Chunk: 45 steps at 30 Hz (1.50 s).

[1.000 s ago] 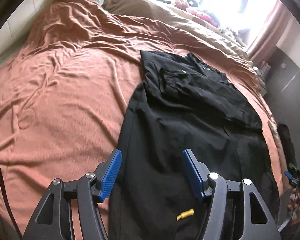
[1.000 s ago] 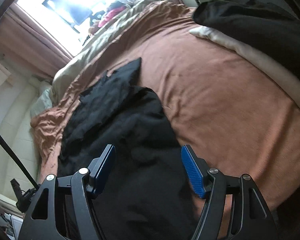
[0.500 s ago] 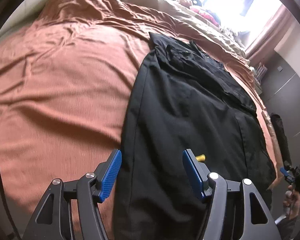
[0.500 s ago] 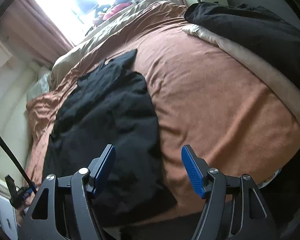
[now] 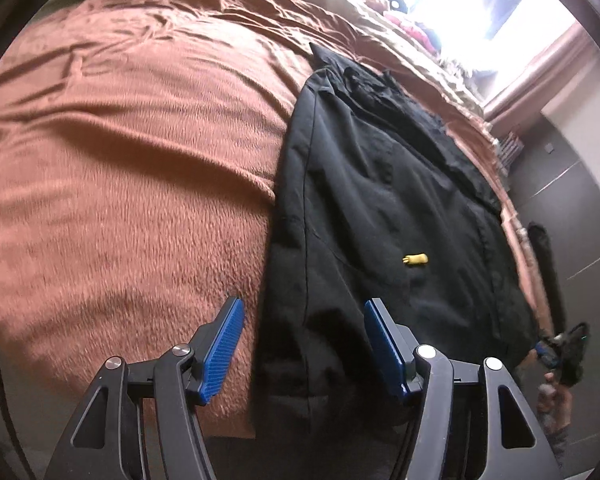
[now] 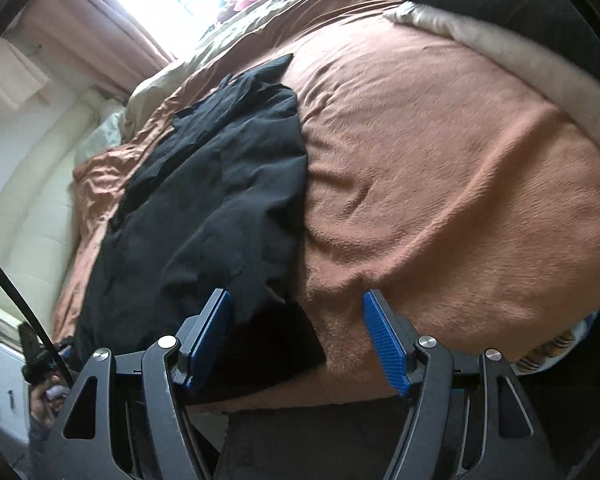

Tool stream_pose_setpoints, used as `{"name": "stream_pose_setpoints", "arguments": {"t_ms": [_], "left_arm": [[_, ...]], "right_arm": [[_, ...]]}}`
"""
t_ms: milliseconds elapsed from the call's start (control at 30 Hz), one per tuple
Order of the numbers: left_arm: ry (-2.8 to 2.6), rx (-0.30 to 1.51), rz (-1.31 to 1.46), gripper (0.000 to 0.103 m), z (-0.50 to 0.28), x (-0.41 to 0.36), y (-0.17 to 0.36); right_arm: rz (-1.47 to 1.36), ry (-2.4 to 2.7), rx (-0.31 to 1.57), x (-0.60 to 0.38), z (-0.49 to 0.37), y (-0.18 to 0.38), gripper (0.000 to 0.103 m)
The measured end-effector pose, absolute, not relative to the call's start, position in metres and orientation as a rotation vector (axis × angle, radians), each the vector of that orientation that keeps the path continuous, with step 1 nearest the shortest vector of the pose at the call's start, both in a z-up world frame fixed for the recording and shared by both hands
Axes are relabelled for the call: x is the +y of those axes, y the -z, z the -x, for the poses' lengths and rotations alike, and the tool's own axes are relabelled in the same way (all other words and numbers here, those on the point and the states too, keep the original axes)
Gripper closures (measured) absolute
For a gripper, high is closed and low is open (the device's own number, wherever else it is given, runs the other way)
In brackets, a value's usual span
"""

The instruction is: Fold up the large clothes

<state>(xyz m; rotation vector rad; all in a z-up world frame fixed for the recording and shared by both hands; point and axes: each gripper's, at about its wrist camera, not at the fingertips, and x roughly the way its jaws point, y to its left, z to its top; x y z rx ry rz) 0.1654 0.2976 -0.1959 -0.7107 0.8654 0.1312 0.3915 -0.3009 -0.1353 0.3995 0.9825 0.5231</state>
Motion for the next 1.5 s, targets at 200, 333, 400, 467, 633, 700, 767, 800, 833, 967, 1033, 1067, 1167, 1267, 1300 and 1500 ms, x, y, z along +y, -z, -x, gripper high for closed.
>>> {"name": "stream_pose_setpoints", "arguments": {"t_ms": [200, 333, 400, 467, 633, 700, 767, 800, 833, 967, 1033, 1067, 1167, 1267, 1300, 1500], "left_arm": [[0.004, 0.785, 0.974, 0.042, -0.152, 0.309, 0.21], [0.066, 0.744, 1.034, 0.042, -0.145, 0.311, 0.213], [0.095, 0.725, 1.046, 0.045, -0.142, 0.311, 0.212], [0.109, 0.708, 1.039, 0.046, -0.139, 0.311, 0.208], [0.156, 0.684, 0.991, 0.045, -0.137, 0.303, 0.198], [0.155, 0.709, 0.954, 0.045, -0.14, 0.297, 0.199], [0.115, 0.754, 0.908, 0.045, -0.142, 0.292, 0.204], [0.098, 0.767, 0.895, 0.047, -0.142, 0.29, 0.209], [0.091, 0.77, 0.892, 0.048, -0.141, 0.289, 0.211], [0.07, 0.73, 0.919, 0.05, -0.138, 0.293, 0.215], [0.057, 0.719, 0.921, 0.053, -0.137, 0.293, 0.216], [0.049, 0.713, 0.922, 0.057, -0.138, 0.293, 0.217], [0.011, 0.713, 0.933, 0.089, -0.14, 0.296, 0.221], [0.023, 0.701, 0.962, 0.097, -0.137, 0.299, 0.219], [0.033, 0.681, 0.968, 0.098, -0.133, 0.3, 0.215], [0.097, 0.572, 0.982, 0.099, -0.12, 0.303, 0.178]], "right_arm": [[-0.522, -0.675, 0.998, -0.296, -0.411, 0.152, 0.036], [-0.533, -0.771, 0.981, -0.291, -0.415, 0.158, 0.036], [-0.54, -0.807, 0.981, -0.292, -0.414, 0.16, 0.036], [-0.564, -0.88, 0.979, -0.296, -0.409, 0.159, 0.036], [-0.574, -1.05, 0.951, -0.311, -0.382, 0.155, 0.036], [-0.541, -1.037, 0.958, -0.313, -0.377, 0.159, 0.036], [-0.532, -0.996, 0.966, -0.315, -0.378, 0.165, 0.036], [-0.531, -0.963, 0.966, -0.316, -0.38, 0.169, 0.036], [-0.53, -0.939, 0.966, -0.315, -0.383, 0.172, 0.036], [-0.536, -0.896, 0.976, -0.304, -0.389, 0.18, 0.045], [-0.525, -0.889, 0.976, -0.296, -0.39, 0.18, 0.05], [-0.518, -0.881, 0.974, -0.292, -0.39, 0.18, 0.056], [-0.558, -0.876, 0.975, -0.294, -0.387, 0.179, 0.084], [-0.613, -0.908, 0.934, -0.295, -0.376, 0.169, 0.095], [-0.624, -0.933, 0.911, -0.298, -0.372, 0.163, 0.097], [-0.644, -1.007, 0.8, -0.312, -0.347, 0.124, 0.102]]}}
